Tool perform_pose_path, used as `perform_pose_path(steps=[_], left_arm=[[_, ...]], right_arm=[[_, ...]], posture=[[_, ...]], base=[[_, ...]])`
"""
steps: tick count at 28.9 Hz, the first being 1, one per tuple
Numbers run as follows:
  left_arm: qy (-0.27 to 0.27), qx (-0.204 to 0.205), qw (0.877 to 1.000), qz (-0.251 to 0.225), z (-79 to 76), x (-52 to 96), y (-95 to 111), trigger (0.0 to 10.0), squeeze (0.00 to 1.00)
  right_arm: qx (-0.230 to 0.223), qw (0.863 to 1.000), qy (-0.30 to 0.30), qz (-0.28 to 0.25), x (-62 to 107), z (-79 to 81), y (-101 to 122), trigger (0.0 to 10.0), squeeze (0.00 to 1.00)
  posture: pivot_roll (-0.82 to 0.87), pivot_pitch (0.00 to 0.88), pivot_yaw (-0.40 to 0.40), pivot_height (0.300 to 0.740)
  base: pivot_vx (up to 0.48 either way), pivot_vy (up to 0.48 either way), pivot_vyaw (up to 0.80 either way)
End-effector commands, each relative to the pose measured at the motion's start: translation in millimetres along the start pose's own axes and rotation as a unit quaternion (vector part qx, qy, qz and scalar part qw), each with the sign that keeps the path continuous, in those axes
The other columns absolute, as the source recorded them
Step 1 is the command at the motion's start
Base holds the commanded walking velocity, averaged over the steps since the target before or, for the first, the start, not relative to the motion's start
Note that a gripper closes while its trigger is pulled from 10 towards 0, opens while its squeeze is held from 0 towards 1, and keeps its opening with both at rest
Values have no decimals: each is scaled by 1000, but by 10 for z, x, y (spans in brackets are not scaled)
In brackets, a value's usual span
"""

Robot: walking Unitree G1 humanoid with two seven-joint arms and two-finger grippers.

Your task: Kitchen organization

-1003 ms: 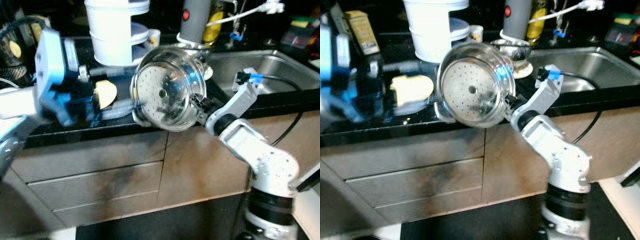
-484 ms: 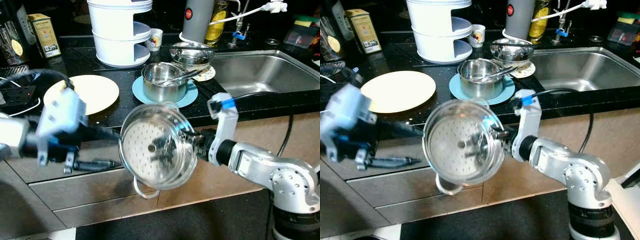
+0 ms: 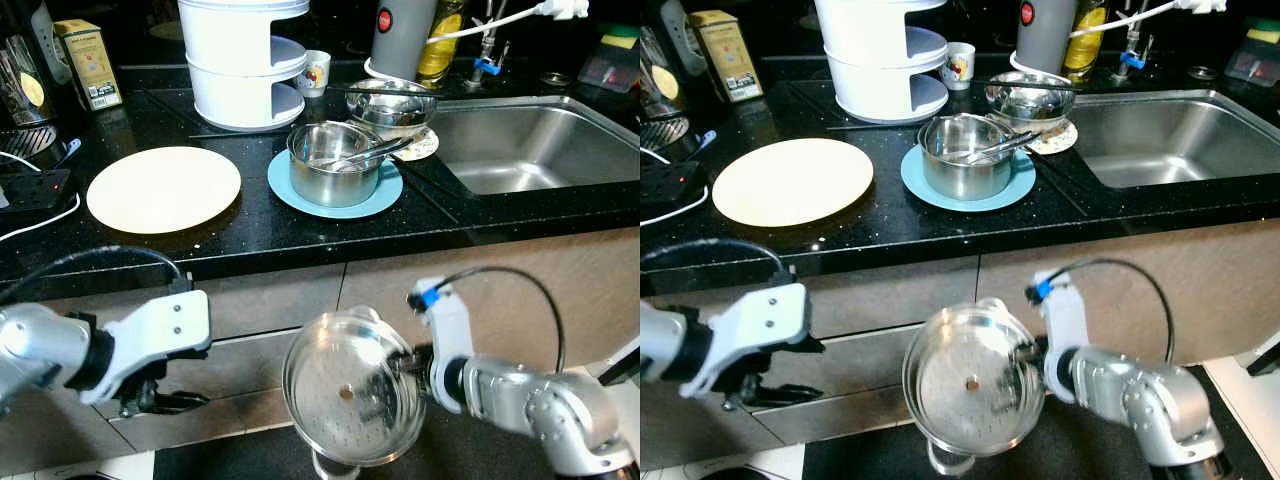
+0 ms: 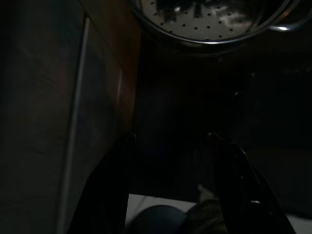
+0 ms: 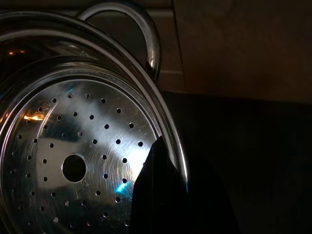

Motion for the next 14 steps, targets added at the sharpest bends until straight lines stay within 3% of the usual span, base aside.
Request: perform_pose_path(steps=[1,2,3,7,10,11,12,13,14], left_arm=[[6,44,999,22,-132,-195,-173,10000,0],[6,44,999,22,-132,-195,-173,10000,0],[27,79,996,35,-197,-352,-312,10000,0],[61,121,990,41,-239,-519,-449,10000,0],[167,202,965,29,-209,-831,-690,10000,0],[185,213,959,23,-206,-880,-726,10000,0],[202,253,946,22,-233,-952,-823,10000,0],[202,253,946,22,-233,-952,-823,10000,0],[223,296,928,26,-252,-1010,-926,10000,0]], right_arm=[[2,1000,-13,2,-59,-54,-117,0,0],[2,1000,-13,2,-59,-54,-117,0,0],[-7,999,-31,5,-122,-111,-231,0,0],[-14,999,-52,-7,-196,-181,-323,0,0],[-35,994,-96,-34,-343,-315,-522,0,0],[-38,993,-104,-36,-366,-338,-564,0,0],[-45,992,-113,-42,-406,-362,-636,0,0],[-45,992,-113,-42,-406,-362,-636,0,0],[-48,990,-120,-47,-437,-378,-697,0,0]], posture=[[-16,171,-19,740],[-16,171,-19,740],[-16,169,-15,740],[-16,170,-13,740],[-16,168,-14,740],[-16,168,-14,740],[-16,167,-13,740],[-16,167,-13,740],[-17,165,-15,740]], base=[[0,0,0],[0,0,0],[0,0,0],[0,0,0],[0,0,0],[0,0,0],[0,0,0],[0,0,0],[0,0,0]])
Point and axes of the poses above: a point about 5 cm out from each wrist's last joint towards the gripper, its own x axis pointing back from the gripper into the wrist, its own y axis along the axis of the wrist's last joint, z = x × y, the point moved 3 cm from there along -x, pointing out of the wrist towards the gripper, and after that the axes turned 3 degrees about -x, right-handed, at the moved point
